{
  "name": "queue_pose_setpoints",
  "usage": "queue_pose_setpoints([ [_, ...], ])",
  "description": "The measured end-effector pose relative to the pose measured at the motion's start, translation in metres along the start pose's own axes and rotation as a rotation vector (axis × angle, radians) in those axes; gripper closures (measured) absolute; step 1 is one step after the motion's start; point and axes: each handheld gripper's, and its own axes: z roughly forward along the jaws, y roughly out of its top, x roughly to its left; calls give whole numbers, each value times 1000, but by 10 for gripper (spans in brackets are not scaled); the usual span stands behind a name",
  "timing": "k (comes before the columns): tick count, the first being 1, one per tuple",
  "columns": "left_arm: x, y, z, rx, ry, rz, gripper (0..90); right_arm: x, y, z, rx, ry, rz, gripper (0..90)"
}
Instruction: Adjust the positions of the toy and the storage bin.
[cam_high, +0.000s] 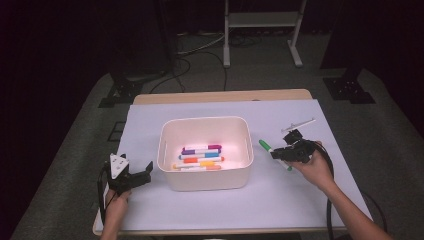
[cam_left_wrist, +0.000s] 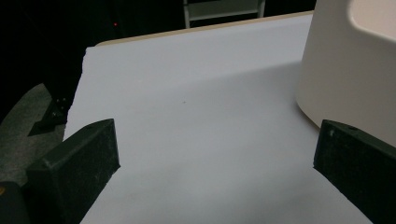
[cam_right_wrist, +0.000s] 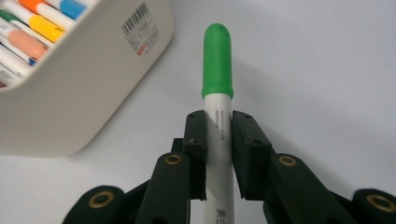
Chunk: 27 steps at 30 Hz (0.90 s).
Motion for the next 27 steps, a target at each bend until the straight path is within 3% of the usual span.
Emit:
queue_pose_setpoints([
  [13,-1,0,0,-2,4,4,0,10,13,-44,-42,22,-33,759],
  [18,-1,0,0,0,3,4,0,23,24,-63,-62,46,-73,759],
  [27,-1,0,0,1,1,3,0,58,55,-88,-88,98,-175,759],
])
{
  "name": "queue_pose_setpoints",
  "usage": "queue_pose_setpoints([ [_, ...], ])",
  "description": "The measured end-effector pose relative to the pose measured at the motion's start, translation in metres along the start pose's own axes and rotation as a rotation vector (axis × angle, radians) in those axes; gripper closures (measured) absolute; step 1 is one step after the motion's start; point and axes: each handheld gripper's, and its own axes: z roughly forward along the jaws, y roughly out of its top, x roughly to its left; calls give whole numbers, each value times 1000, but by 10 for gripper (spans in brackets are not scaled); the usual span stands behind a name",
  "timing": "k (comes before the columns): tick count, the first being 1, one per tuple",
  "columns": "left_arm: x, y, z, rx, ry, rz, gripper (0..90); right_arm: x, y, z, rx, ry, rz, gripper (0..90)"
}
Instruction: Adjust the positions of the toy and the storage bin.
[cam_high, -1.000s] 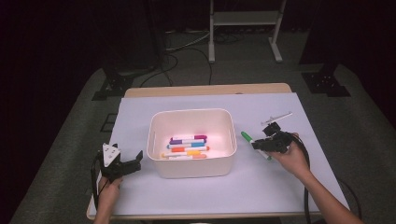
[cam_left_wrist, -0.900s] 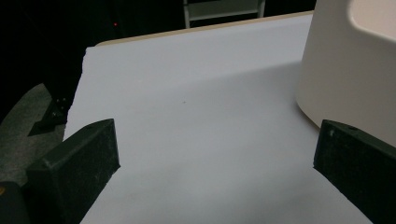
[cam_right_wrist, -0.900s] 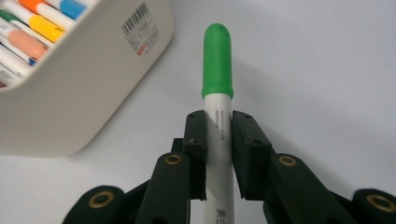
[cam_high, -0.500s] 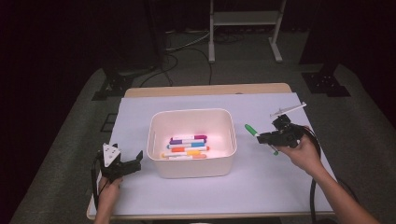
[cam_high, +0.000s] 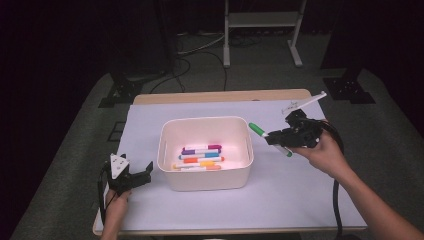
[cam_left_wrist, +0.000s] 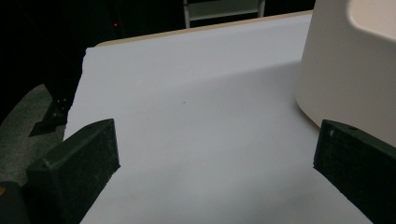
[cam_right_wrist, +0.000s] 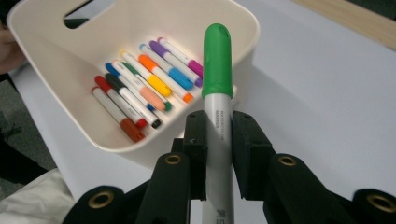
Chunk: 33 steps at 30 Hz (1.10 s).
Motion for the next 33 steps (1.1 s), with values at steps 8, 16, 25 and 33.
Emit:
queue_pose_setpoints([
  [8,-1,0,0,-2,5,6,0,29,34,10,5,123,-82,759],
  [16,-3,-1,-1,-17,6,19,0,50,58,38,34,235,-161,759],
  [25,-1,0,-1,-13,3,10,0,66,76,78,87,353,-237,758],
  [33,-1,0,-1,-13,2,13,0,83,79,112,136,413,-308,759],
])
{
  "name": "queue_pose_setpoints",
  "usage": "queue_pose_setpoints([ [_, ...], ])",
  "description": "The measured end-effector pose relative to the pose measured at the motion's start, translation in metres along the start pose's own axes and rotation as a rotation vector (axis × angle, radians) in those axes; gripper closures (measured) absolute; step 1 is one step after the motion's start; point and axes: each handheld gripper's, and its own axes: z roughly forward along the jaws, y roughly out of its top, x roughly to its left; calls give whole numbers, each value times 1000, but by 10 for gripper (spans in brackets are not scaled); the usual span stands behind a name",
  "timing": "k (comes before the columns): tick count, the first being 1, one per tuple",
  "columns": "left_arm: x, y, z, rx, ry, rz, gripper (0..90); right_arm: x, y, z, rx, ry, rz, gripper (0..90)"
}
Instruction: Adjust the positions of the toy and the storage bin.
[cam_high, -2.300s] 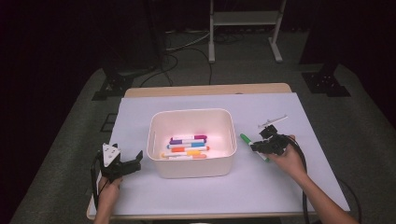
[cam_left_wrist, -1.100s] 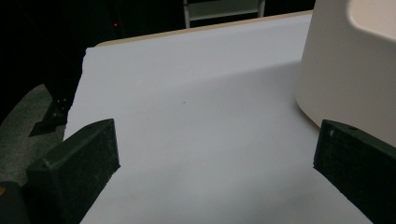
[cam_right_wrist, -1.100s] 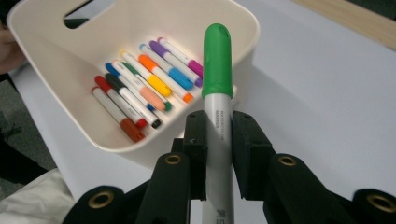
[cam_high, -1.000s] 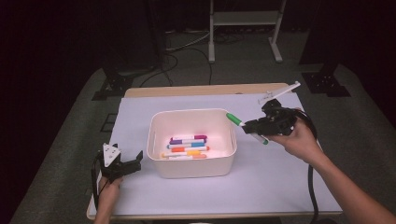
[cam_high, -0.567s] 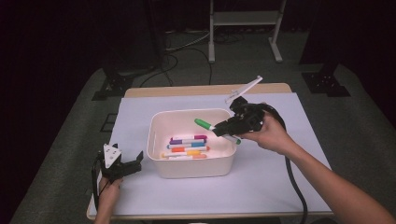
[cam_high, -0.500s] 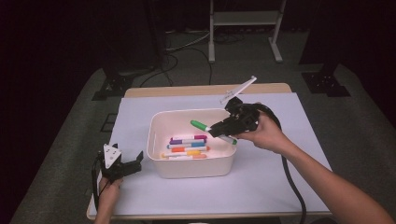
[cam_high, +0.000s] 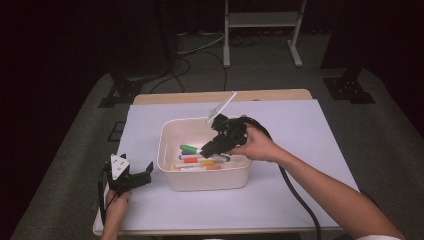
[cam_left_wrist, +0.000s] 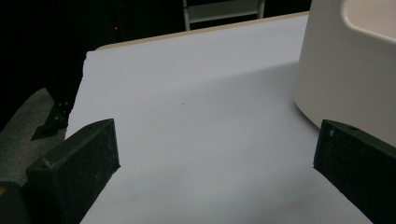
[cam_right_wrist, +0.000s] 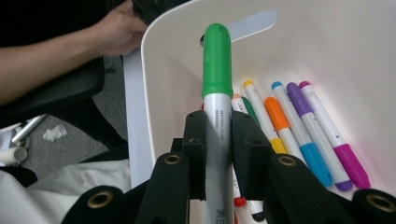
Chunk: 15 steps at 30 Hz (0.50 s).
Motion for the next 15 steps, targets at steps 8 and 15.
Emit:
queue_pose_setpoints([
  [8,1,0,0,-1,-2,-7,0,-5,4,28,69,23,-31,759],
  [15,1,0,0,-4,-4,-8,0,-7,4,42,115,33,-46,758],
])
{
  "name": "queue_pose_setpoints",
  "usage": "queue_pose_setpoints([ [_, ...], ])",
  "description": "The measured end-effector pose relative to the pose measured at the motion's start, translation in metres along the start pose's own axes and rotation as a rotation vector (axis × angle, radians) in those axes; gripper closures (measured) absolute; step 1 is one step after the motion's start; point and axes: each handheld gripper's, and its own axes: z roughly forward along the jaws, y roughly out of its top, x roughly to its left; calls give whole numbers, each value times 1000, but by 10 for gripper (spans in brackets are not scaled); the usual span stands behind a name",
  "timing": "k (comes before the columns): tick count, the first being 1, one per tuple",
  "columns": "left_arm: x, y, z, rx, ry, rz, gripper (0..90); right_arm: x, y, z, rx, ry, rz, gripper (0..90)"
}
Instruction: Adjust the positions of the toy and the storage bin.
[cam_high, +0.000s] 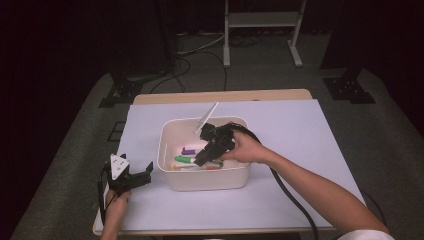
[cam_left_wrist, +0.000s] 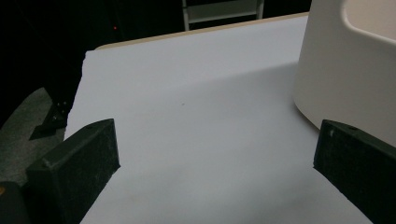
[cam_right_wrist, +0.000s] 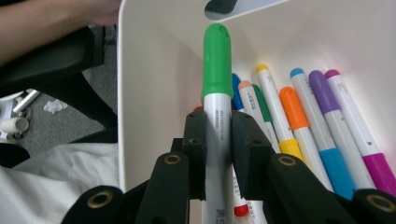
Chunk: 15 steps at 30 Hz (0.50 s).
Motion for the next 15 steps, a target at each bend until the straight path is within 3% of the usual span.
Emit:
queue_pose_setpoints([
  [2,0,0,0,0,0,0,0,0,0,9,31,0,-13,758],
  [10,1,0,0,1,-1,-6,0,-2,3,21,56,17,-27,758],
  [15,1,0,0,0,-2,-6,0,-3,2,27,95,-3,-30,731],
])
